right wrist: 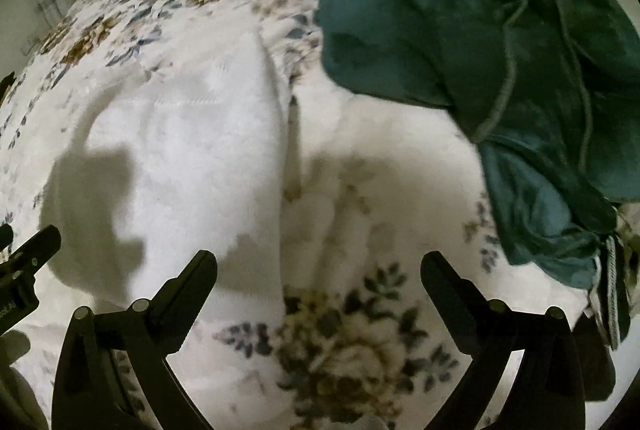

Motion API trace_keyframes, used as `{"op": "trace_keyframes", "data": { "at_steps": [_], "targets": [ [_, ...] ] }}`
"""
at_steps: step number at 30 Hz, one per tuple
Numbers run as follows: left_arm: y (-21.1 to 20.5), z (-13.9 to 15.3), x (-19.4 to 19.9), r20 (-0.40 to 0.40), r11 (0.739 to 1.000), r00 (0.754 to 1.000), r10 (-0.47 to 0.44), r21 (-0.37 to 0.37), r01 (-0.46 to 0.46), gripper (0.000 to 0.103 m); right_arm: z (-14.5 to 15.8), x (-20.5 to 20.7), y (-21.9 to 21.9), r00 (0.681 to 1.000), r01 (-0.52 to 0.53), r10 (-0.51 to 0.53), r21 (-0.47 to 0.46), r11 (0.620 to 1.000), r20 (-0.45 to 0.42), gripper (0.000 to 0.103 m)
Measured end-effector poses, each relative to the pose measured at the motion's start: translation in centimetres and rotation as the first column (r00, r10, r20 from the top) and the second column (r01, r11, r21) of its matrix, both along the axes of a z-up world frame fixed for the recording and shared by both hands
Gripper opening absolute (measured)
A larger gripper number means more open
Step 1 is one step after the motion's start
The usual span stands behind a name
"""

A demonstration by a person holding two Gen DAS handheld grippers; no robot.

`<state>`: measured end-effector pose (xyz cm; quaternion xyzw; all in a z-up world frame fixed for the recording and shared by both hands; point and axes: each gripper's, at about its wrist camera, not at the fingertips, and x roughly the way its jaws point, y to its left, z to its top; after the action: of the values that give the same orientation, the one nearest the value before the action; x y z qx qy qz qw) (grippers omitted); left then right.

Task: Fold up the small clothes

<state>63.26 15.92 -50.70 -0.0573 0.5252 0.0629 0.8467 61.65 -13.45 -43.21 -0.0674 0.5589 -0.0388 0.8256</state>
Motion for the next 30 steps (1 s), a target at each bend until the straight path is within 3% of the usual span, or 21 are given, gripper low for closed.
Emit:
{"op": "trace_keyframes", "data": {
  "at_steps": [8,19,24,30],
  "targets": [
    [-1.5,7.7,-6.7,0.06,1.0,0.998,-0.008,0.022,0.007,0.102,8.4,-7.3,-0.8,0.995,-0.005,0.007,-0.022,1.0,0.096,0.103],
    [-4.3,22.1,-19.3,0.162,0.999,0.986,-0.025,0.032,0.02,0.102,26.0,-21.2,-1.6,0.96,-0.009,0.018,-0.033,0.999,0.28,0.103],
    [-5.5,29.1,-25.4,0.228,0.999,0.973,-0.03,0.041,0.021,0.102,35.4,-28.7,-2.6,0.929,0.002,0.003,-0.014,1.0,0.369,0.103],
    [-6.8,36.1,-31.5,0.282,0.999,0.959,-0.027,0.036,0.018,0.102,44.2,-35.9,-4.2,0.902,0.0,-0.006,0.015,1.0,0.432,0.103]
  ]
}}
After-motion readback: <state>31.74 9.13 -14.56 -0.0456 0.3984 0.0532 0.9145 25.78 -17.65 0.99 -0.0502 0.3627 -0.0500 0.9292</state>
